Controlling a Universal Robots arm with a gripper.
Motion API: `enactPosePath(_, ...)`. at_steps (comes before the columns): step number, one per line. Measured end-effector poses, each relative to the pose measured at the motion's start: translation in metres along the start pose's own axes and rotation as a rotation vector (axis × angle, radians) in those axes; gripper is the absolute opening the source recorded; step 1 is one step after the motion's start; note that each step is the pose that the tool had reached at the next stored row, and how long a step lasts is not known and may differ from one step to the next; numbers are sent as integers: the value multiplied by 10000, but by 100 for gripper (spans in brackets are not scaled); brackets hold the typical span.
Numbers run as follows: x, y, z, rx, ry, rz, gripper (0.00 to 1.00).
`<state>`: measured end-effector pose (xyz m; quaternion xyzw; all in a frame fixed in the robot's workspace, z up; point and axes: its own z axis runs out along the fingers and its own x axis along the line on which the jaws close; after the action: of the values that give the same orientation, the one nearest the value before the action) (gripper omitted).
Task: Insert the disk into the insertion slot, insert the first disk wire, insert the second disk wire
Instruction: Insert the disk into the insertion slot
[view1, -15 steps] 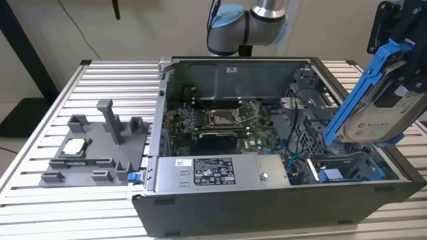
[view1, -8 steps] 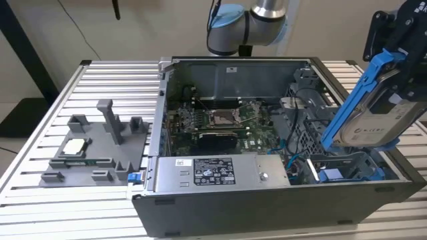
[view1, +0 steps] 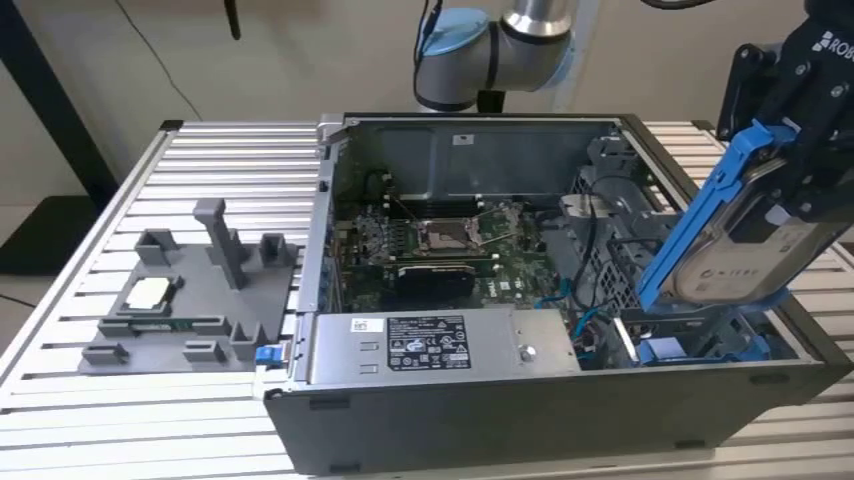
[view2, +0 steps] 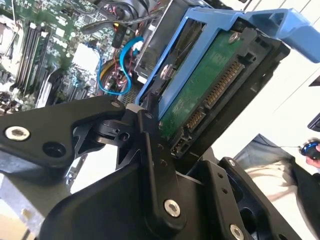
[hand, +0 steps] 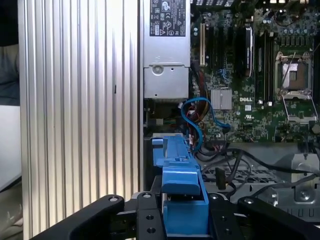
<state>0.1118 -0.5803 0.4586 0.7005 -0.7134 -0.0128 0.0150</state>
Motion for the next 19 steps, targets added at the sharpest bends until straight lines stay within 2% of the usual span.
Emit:
enactPosePath(12, 0, -6, 107, 1, -3, 0, 33)
enactPosePath(19, -5, -48, 192, 1, -10, -1, 33)
